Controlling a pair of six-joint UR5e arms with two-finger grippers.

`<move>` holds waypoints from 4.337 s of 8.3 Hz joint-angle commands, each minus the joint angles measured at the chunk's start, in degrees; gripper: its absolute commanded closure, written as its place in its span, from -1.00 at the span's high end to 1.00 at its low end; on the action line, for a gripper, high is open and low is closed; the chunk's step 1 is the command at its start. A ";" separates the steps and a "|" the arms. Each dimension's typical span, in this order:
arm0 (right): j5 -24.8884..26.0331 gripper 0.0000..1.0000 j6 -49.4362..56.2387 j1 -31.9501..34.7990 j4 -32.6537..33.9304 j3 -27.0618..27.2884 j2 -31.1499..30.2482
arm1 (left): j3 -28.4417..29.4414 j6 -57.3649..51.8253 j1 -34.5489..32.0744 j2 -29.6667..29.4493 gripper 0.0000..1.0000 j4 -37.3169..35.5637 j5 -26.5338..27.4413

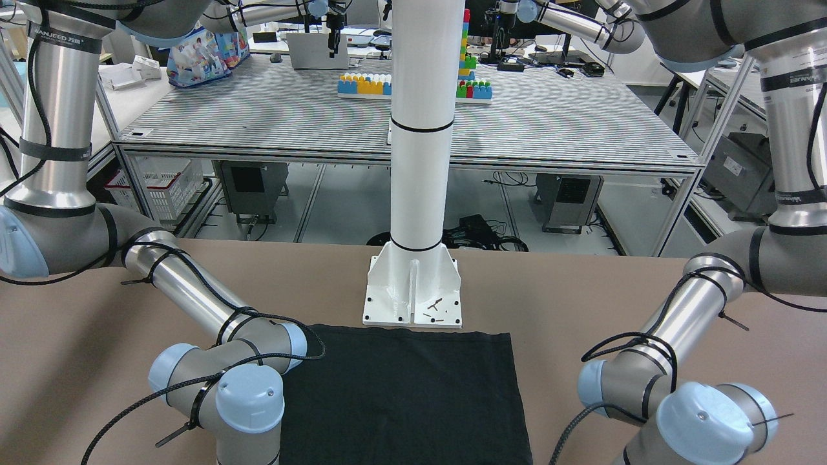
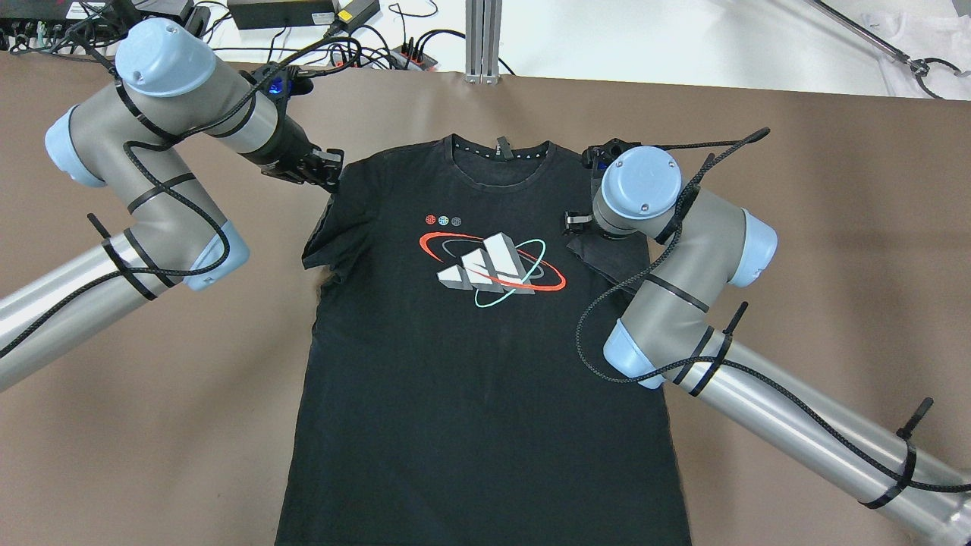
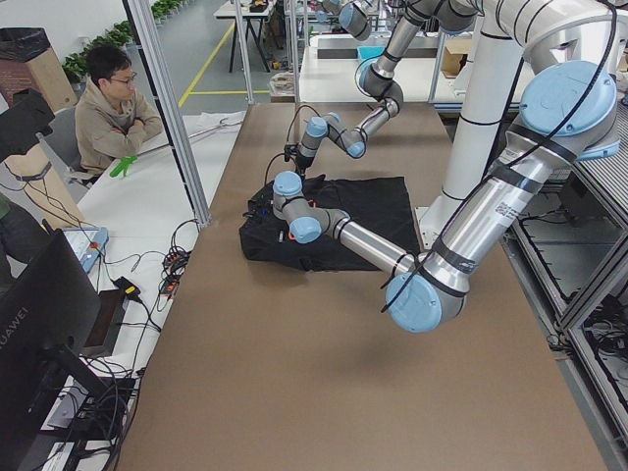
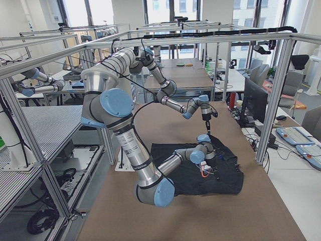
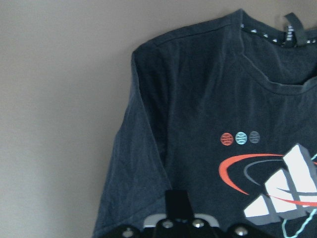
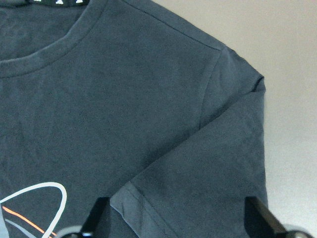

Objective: Fold clothes

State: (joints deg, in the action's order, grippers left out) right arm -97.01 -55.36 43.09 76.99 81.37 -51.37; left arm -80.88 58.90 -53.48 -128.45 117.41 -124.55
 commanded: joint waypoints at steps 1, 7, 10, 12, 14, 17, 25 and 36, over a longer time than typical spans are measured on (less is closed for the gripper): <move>0.25 0.90 0.34 0.06 -0.17 -0.08 -0.66 | 1.75 6.75 4.16 -8.27 -1.00 -5.52 4.99; 0.25 0.90 -0.28 -0.20 -0.17 -0.08 -0.92 | 8.46 7.72 7.07 -12.43 -1.00 -4.82 9.50; 3.22 0.90 -3.33 -1.07 -0.17 1.32 -0.57 | 4.36 8.51 7.34 -11.13 1.00 -4.73 10.72; 6.13 0.90 -13.94 -5.54 0.70 6.82 -2.23 | -9.74 17.80 10.92 -1.25 1.00 -5.17 14.76; 9.45 0.90 -26.33 -13.08 0.88 22.09 -13.52 | -24.17 19.92 15.06 12.37 1.00 -5.17 15.04; 17.46 0.90 -45.45 -27.05 1.49 38.21 -27.71 | -30.90 27.57 20.15 19.19 1.00 -5.00 20.55; 29.08 0.46 -70.50 -50.56 8.18 47.12 -44.33 | -31.09 30.23 21.05 19.20 1.00 -5.00 23.48; 28.90 -0.97 -69.45 -52.23 7.74 44.66 -45.57 | -31.09 31.02 21.14 19.29 1.00 -5.00 23.92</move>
State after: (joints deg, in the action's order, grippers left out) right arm -68.11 -125.11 -9.12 84.73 125.82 -96.72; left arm -111.91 89.91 -32.34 -109.16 112.41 -100.64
